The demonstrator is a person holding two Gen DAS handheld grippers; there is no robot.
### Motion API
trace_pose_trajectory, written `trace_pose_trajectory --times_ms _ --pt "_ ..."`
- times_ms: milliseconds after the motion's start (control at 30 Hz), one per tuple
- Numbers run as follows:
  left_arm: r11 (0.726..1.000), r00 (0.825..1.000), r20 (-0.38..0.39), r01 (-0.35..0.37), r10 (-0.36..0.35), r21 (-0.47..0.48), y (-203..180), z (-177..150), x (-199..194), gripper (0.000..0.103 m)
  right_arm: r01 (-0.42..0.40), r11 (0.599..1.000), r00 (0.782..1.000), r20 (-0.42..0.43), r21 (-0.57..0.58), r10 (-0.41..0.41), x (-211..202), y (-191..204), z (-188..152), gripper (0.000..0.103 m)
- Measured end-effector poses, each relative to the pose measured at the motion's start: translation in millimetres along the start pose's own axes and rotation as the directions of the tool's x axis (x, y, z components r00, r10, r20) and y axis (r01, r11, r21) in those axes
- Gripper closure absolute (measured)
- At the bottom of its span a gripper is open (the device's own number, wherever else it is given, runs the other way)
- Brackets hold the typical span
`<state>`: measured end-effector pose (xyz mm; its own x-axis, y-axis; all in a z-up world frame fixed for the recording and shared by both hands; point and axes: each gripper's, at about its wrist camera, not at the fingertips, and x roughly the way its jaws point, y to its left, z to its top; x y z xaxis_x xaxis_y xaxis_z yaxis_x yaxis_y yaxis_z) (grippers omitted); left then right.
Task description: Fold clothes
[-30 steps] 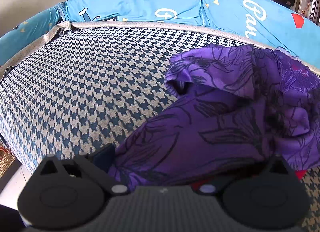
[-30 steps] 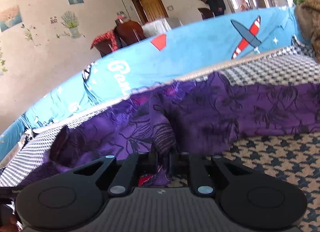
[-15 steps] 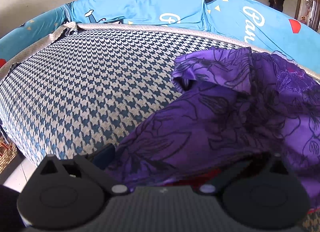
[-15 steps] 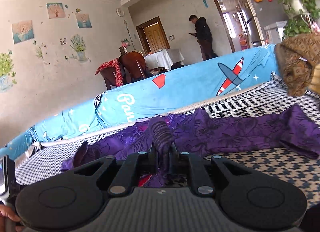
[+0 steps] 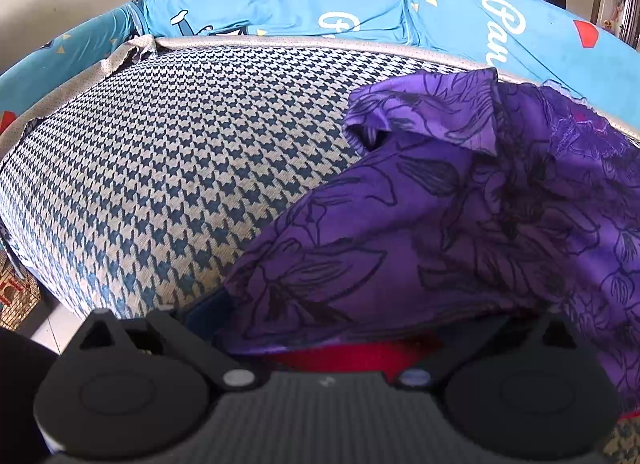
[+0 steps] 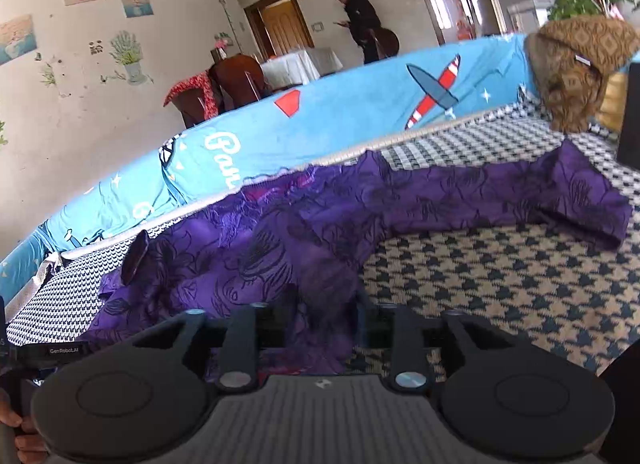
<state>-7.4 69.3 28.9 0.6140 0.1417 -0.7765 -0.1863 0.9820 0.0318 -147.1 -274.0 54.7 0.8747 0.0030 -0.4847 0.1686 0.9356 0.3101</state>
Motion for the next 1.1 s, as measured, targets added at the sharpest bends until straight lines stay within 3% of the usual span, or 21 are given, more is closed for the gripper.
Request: trace_pose_trajectory --times_ms 33,200,367,767,1100 --pt "1.000 1.000 -0.003 0.001 -0.001 0.001 0 0 0 0.000 -0.001 1.000 1.000 -0.010 0.004 0.001 2 -1 -1 0.053" --pt "1.000 1.000 -0.002 -0.009 0.009 0.017 -3 -1 2 0.000 0.030 0.999 0.998 -0.047 -0.025 -0.031 13 2 -7 0.048" --pt "0.999 1.000 -0.001 -0.014 0.014 0.030 -5 -1 3 0.000 0.031 0.999 0.997 -0.063 -0.032 -0.033 17 2 -9 0.036" --pt "0.998 1.000 0.007 0.002 -0.002 0.062 -14 -1 6 0.000 -0.008 0.996 0.988 -0.154 -0.092 -0.006 39 15 -22 0.029" --pt "0.996 1.000 0.010 0.023 -0.024 0.088 -22 -4 4 0.000 0.023 0.994 0.981 -0.188 -0.109 -0.043 57 24 -28 0.025"
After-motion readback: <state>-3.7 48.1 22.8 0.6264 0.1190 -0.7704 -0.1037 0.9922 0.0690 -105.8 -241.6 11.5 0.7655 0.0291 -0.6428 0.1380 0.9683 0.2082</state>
